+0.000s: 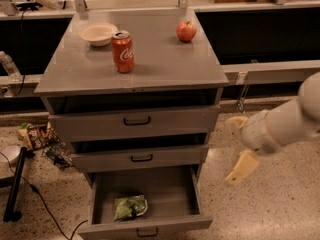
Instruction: Pick green jalapeno chip bag from bottom drawer and place on counter
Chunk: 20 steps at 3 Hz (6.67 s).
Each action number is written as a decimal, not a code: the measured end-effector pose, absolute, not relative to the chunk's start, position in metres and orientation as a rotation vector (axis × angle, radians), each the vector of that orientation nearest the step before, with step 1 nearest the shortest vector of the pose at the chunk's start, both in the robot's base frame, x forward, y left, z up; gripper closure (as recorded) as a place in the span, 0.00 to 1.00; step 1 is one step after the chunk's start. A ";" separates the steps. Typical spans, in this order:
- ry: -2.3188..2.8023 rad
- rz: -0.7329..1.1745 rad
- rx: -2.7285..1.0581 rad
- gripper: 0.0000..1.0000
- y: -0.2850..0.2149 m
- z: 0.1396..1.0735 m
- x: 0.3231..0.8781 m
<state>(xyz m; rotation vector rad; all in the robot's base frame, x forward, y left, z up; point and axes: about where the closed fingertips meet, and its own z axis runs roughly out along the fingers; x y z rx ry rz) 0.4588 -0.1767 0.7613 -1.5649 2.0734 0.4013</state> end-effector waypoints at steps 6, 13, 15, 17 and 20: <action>1.866 0.831 -1.286 0.00 -0.034 0.483 0.528; 1.929 0.899 -1.394 0.00 0.113 0.243 0.554; 1.962 0.815 -1.426 0.00 0.138 0.187 0.565; 1.999 0.780 -1.386 0.48 0.136 0.168 0.558; 1.837 0.939 -1.427 1.00 0.077 0.230 0.499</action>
Offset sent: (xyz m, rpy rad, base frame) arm 0.0329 0.1168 -0.1981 0.1079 0.0908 0.0477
